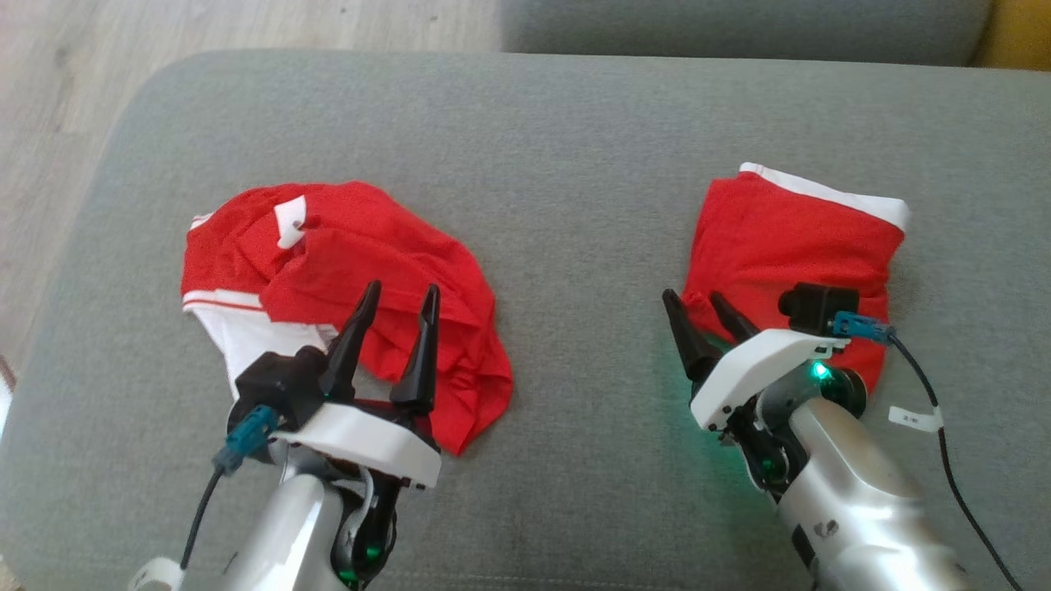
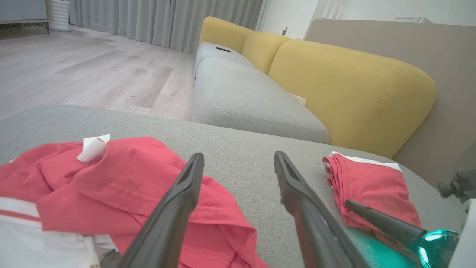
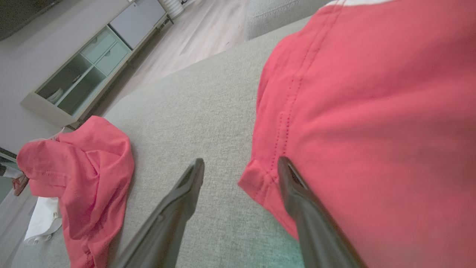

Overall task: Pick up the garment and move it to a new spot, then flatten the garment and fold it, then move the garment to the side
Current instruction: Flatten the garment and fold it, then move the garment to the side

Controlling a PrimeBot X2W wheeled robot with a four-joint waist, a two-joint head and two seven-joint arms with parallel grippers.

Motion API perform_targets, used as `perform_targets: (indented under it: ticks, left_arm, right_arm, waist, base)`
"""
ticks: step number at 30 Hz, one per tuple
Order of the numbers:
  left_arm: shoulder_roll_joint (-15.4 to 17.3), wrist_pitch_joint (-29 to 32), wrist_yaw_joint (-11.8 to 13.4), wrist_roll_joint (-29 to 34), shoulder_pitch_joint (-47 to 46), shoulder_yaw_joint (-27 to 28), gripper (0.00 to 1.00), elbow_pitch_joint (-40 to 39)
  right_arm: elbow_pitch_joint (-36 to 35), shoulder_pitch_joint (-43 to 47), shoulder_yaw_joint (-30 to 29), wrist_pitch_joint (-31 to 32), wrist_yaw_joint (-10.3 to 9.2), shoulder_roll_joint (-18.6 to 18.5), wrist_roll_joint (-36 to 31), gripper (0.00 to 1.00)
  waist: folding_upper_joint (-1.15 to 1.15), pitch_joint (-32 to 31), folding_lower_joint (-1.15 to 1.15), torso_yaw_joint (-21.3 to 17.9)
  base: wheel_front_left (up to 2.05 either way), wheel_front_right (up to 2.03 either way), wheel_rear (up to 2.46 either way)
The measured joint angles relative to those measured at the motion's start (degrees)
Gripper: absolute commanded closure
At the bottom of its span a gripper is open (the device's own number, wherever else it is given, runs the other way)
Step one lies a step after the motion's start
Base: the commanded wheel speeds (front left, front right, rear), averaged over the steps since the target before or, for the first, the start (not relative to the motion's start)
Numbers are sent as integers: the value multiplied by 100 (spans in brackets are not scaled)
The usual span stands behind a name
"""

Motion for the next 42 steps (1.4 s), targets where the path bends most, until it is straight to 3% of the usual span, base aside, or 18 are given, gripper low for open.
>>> perform_targets:
  ticks: [7, 12, 16, 22, 28, 42]
  left_arm:
    - [1, 1, -2, 3, 120, 115, 0, -5]
    - [7, 0, -2, 16, 164, 335, 0, -221]
    - [7, 1, -4, 18, 253, 410, 0, -291]
    - [9, 0, -59, 58, 433, 488, 0, -468]
    - [12, 0, -121, 62, 606, 483, 0, -594]
    - [18, 0, -163, 110, 755, 368, 0, -646]
  right_arm:
    - [-221, -122, -77, -580, 0, -155, -288, 0]
    - [-714, -39, -382, -1035, 0, -671, -1303, 0]
    - [-1228, 237, -859, -1104, 0, -742, -1866, 0]
    - [-2371, 1341, -1908, -1145, 0, -455, -2771, 0]
    - [-3110, 2199, -2428, -1149, 0, -49, -3166, 0]
    - [-3482, 2388, -2552, -1072, 0, 48, -3241, 0]
  waist:
    - [0, -162, 0, -276]
    - [0, -307, 0, -559]
    - [0, -390, 0, -737]
    - [0, -518, 0, -1042]
    - [0, -560, -1, -1191]
    - [0, -387, 0, -1059]
  base:
    - [0, 0, 0]
    - [0, 0, 0]
    - [0, 0, 0]
    - [0, 0, 0]
    - [0, 0, 0]
    - [0, 0, 0]
